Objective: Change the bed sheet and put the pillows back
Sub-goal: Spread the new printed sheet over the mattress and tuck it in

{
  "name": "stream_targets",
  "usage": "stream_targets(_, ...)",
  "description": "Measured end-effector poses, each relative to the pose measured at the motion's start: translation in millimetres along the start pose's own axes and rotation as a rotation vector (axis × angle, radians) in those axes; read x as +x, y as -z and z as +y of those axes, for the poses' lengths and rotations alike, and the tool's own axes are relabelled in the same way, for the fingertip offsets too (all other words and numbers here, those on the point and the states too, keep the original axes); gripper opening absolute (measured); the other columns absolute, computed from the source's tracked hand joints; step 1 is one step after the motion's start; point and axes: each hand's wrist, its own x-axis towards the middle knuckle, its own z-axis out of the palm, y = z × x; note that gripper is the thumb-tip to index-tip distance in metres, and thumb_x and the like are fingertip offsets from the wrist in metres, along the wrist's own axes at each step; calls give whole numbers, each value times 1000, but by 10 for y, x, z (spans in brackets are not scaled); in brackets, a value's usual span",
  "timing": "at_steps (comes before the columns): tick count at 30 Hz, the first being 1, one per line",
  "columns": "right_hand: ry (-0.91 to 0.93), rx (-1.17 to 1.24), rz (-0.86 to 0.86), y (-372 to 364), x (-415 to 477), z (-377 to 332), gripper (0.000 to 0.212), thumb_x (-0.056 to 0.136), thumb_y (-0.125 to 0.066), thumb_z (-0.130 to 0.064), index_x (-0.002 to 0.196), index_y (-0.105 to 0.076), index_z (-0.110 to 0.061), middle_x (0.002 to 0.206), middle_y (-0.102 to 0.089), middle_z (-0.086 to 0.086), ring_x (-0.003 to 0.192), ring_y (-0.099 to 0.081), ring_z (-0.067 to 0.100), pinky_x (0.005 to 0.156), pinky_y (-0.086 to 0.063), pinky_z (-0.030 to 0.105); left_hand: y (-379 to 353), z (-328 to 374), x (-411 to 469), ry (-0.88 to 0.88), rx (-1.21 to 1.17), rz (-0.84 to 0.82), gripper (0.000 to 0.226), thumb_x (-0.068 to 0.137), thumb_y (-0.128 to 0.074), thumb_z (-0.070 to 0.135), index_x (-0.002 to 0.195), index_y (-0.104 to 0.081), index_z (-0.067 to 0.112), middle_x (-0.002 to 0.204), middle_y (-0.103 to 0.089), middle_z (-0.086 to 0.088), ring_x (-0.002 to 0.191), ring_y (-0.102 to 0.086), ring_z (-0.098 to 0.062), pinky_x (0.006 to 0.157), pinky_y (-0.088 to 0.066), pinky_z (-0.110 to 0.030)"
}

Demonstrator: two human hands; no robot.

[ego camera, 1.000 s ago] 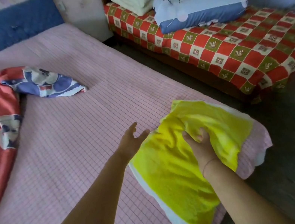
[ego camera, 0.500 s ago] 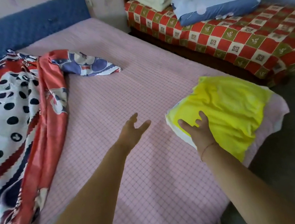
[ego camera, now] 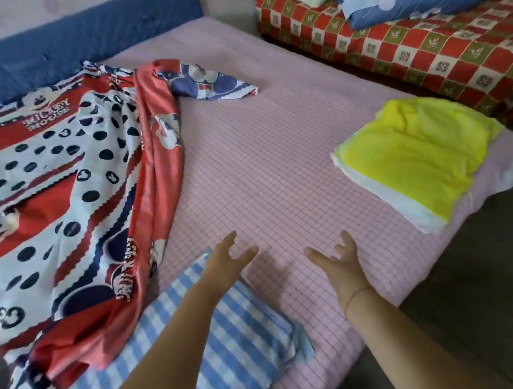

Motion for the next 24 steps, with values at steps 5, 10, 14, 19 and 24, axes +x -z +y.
stream_targets(5,-53,-31,-71,-323,-508,632,94,85,-71,-22,151,-5,-36,159,-16,3,142,-28,27,110,-35,46,257,-567,-600,43,50,89,77,88,-66,45,152,-30,22,157,-30,-1,144,-28,-19,115,-25,-35)
stream_targets(10,-93,-55,-101,-672,-1015,1302,96,80,-76,-26,150,-11,-32,154,-26,6,137,-36,27,108,-39,48,593,-1150,-1125,112,84,76,81,86,-65,52,152,-29,23,158,-27,0,144,-27,-20,117,-26,-41)
stream_targets(14,-153,-156,-76,-1071,-1341,1776,100,79,-77,-29,152,-8,-27,157,-21,8,140,-31,28,110,-36,45,998,-1656,-1343,190,164,97,79,87,-64,52,152,-30,21,158,-26,-1,145,-25,-21,118,-24,-40)
stream_targets(19,-230,-197,68,-1555,-1569,2289,106,75,-80,-29,153,-8,-21,156,-21,12,140,-31,31,108,-35,44,1454,-2323,-1300,292,204,25,81,88,-63,52,152,-27,19,160,-22,-2,145,-25,-22,115,-27,-36)
stream_targets(24,-360,-55,285,-1952,-1520,2672,93,76,-80,-20,148,-22,-6,149,-35,19,133,-41,34,104,-39,42,1684,-2801,-929,230,387,-108,110,70,-54,83,153,-25,18,157,-29,-1,142,-30,-22,116,-27,-45)
